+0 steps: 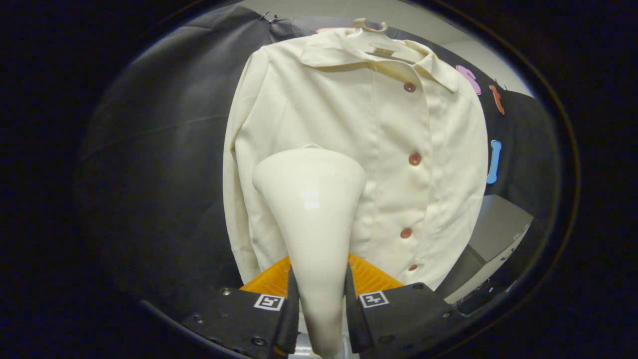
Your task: Iron the clothes twice with a garment steamer, once on the left side and once on the right side.
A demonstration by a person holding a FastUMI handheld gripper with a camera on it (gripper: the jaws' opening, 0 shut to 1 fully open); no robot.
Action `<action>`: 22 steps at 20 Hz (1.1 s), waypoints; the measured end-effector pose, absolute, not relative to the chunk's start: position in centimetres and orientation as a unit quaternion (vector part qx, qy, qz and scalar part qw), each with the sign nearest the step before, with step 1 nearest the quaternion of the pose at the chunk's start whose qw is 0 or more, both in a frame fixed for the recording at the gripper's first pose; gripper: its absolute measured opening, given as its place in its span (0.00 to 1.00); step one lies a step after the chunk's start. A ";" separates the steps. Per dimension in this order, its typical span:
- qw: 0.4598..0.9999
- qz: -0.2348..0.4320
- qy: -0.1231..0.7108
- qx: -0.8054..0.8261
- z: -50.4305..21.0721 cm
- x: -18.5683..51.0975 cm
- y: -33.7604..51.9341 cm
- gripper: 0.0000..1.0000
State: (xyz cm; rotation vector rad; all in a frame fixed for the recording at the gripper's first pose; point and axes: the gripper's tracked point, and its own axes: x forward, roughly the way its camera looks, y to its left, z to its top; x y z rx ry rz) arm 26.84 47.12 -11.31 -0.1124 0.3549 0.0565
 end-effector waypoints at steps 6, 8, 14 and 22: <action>0.972 0.030 0.223 -0.066 -18.0 26.7 46.7 0.41; 0.968 0.027 0.238 -0.072 -20.7 26.8 46.3 0.41; 0.954 0.019 0.294 -0.058 -28.8 25.9 45.4 0.41; 0.941 0.037 0.329 -0.065 -35.6 25.4 44.4 0.41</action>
